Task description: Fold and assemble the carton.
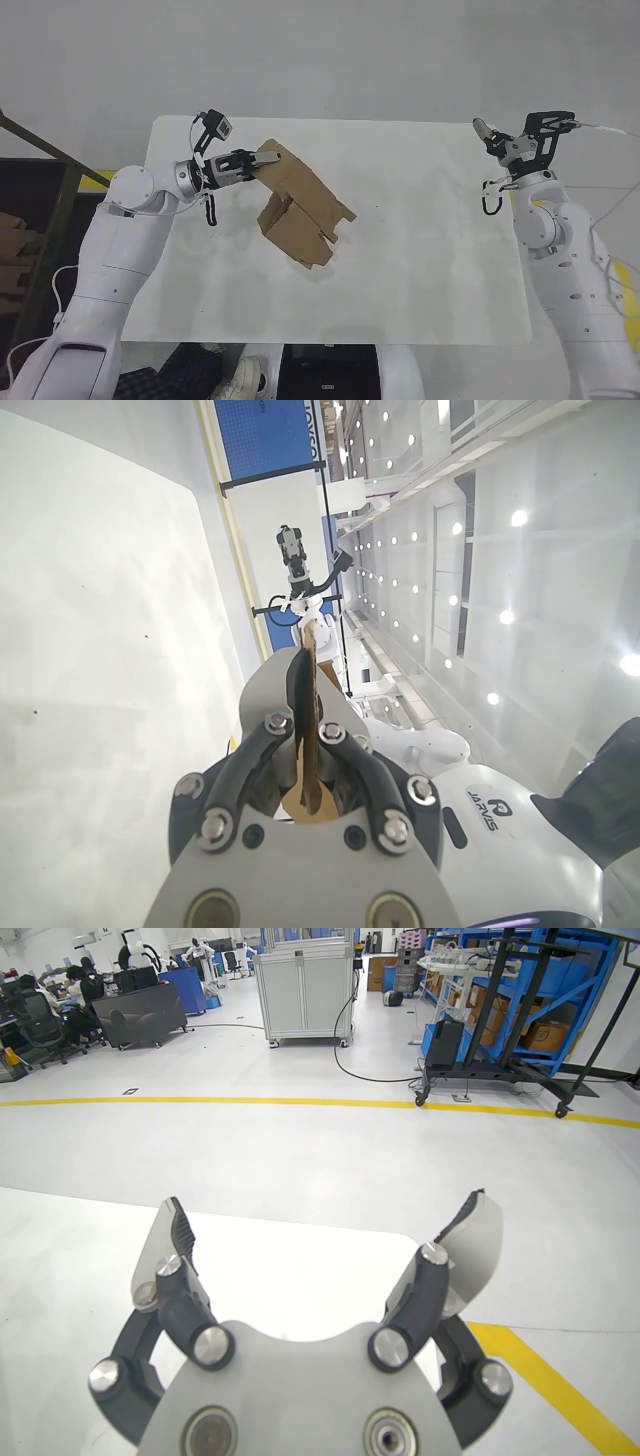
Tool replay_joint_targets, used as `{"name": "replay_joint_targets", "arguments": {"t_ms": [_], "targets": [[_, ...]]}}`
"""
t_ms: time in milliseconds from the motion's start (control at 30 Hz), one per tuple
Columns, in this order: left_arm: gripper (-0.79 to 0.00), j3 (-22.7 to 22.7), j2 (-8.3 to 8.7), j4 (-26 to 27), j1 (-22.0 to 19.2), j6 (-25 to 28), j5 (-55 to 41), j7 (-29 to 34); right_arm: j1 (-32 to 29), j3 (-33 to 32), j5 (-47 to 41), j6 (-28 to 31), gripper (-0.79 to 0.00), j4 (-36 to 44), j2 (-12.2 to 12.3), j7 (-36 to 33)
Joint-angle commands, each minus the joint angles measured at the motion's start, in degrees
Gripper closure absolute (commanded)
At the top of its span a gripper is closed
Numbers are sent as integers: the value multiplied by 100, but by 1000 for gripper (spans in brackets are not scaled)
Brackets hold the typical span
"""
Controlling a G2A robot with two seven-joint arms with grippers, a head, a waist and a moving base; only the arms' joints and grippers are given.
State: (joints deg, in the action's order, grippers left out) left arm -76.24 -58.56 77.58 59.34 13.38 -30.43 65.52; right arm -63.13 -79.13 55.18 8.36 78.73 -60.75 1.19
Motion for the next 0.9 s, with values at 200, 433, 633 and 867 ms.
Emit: {"name": "replay_joint_targets", "arguments": {"t_ms": [200,433,633,867], "targets": [[0,0,0,0,0,0,0,0,0,0,0,0,-785,0,0,0],[0,0,0,0,0,0,0,0,-76,-81,-242,711,-785,121,20,-292],[0,0,0,0,0,0,0,0,-126,-104,-1013,2185,-785,101,75,-1282],[0,0,0,0,0,0,0,0,-97,237,-2447,3551,-785,66,92,-2652]]}}
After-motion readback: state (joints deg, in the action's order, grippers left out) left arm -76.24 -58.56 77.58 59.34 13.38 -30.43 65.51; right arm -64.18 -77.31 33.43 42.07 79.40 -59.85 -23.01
